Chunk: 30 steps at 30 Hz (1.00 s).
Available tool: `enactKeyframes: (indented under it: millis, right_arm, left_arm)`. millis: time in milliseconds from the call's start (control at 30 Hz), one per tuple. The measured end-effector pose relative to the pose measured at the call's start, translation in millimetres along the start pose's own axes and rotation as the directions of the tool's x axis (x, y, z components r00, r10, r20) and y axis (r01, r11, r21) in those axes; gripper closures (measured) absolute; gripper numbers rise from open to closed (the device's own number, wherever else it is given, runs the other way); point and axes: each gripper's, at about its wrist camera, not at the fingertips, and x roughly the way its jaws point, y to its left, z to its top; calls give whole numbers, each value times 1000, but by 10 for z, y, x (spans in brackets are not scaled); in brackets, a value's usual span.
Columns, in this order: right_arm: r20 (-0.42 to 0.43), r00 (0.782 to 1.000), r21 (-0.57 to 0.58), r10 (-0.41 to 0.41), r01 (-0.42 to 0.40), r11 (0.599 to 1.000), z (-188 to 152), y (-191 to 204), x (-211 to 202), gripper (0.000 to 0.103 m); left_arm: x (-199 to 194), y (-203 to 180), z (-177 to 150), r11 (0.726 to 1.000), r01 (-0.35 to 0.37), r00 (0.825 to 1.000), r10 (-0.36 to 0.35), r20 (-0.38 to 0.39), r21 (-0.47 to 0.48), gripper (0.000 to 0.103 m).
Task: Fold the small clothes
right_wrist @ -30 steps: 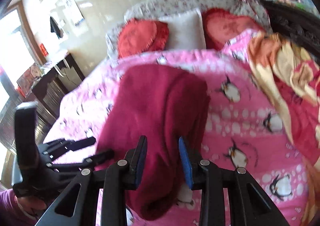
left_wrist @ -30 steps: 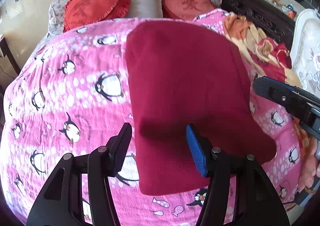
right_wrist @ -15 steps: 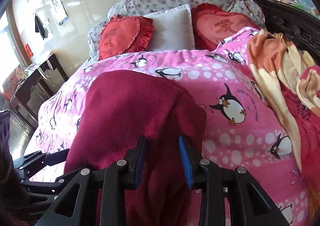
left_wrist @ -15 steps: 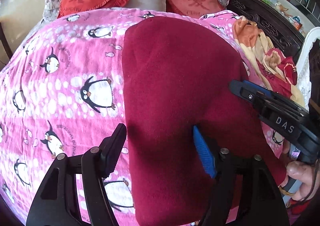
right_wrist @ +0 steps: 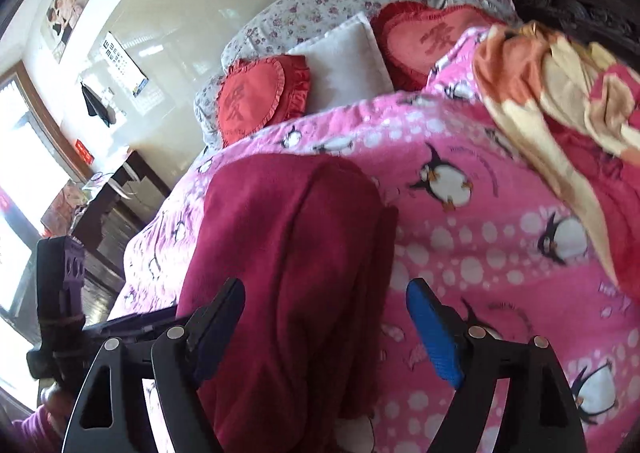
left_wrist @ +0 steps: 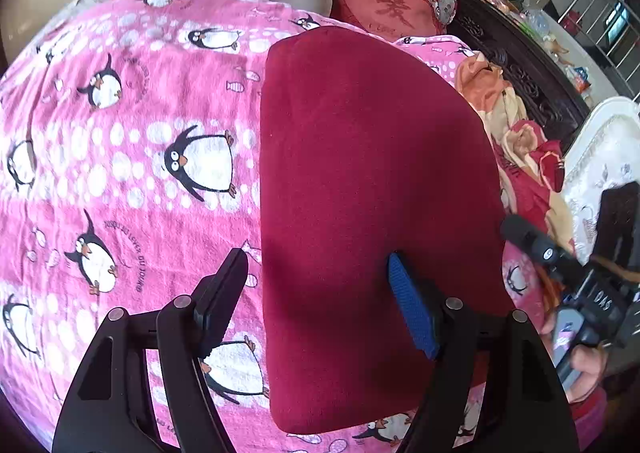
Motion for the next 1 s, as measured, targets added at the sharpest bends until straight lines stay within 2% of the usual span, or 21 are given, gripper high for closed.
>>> enactKeyframes:
  millis: [200,233,367,800,1000]
  right_arm:
    - [-67,996,67,56,-52,996,-105,-138,210,22]
    - [-69,994,87,80,-74,993,-107,-168,255,22]
    - [-88,988,108,125,-115,988,-109,-202,396,22]
    - [-90,987,64,130,-125,990,-134,-162,501,19]
    - [-84,987,58,136,-132,990,-173,-175,494,19]
  left_arm:
    - [87,33,18,998,61,998,-62,-25,-34,29]
    - [113,28,25,997,64,997,-65,-30,-34,25]
    - [218,28,67,996,84,995,-85,-47,-40,21]
    - [406,-31,130,995,91,995,-93,-42,-42,11]
    - [441,-32,133,995,94,995,-96,-41,-45,10]
